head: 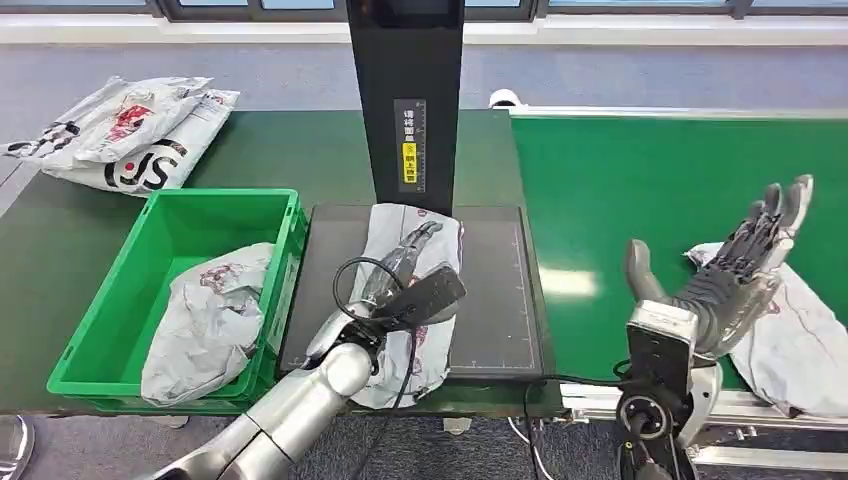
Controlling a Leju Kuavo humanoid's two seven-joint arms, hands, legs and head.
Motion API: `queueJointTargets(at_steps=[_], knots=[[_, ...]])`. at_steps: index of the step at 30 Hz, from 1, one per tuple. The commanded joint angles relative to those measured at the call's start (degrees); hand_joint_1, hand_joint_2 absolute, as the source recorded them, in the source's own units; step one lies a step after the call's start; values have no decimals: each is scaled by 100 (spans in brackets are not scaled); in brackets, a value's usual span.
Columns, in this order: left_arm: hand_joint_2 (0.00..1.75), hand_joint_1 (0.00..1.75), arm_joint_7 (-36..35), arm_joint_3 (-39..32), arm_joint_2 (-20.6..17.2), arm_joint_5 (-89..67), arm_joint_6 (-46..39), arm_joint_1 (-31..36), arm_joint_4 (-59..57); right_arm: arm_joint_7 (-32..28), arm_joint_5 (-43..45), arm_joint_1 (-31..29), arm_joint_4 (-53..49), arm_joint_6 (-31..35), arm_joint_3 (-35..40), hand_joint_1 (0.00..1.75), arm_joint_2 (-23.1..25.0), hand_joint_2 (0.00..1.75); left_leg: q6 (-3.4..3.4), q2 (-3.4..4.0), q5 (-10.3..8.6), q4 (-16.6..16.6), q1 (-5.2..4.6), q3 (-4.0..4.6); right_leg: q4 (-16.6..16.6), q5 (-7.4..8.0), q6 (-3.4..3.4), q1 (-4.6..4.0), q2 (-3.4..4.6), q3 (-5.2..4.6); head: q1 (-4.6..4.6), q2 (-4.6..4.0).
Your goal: Moved the parcel from conveyor to table for the left to box.
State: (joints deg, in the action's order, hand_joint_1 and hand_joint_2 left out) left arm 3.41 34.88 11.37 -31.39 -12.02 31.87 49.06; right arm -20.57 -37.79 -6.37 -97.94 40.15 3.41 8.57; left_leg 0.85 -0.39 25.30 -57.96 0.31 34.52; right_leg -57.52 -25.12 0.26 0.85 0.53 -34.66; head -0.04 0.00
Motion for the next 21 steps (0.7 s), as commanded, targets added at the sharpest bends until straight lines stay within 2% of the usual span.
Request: queueJointTargets(at_steps=[1,8,21], knots=[[175,0,19,586,356,-122,-132,704,-1795,131,-24,-367,391,-15,-161,0,200,175,-2,3,1,2,2,-8,5,1,-1,-3,-3,10,0,0],[175,0,-233,820,346,-817,-116,791,-2256,180,2,-490,425,-15,-86,0,240,175,0,6,2,4,0,-9,4,1,-1,-1,0,9,0,0],[175,0,-308,771,333,-1153,104,783,-2452,76,120,-556,421,-15,-86,0,227,175,-1,10,1,8,3,-11,9,3,-3,-4,2,13,0,0]])
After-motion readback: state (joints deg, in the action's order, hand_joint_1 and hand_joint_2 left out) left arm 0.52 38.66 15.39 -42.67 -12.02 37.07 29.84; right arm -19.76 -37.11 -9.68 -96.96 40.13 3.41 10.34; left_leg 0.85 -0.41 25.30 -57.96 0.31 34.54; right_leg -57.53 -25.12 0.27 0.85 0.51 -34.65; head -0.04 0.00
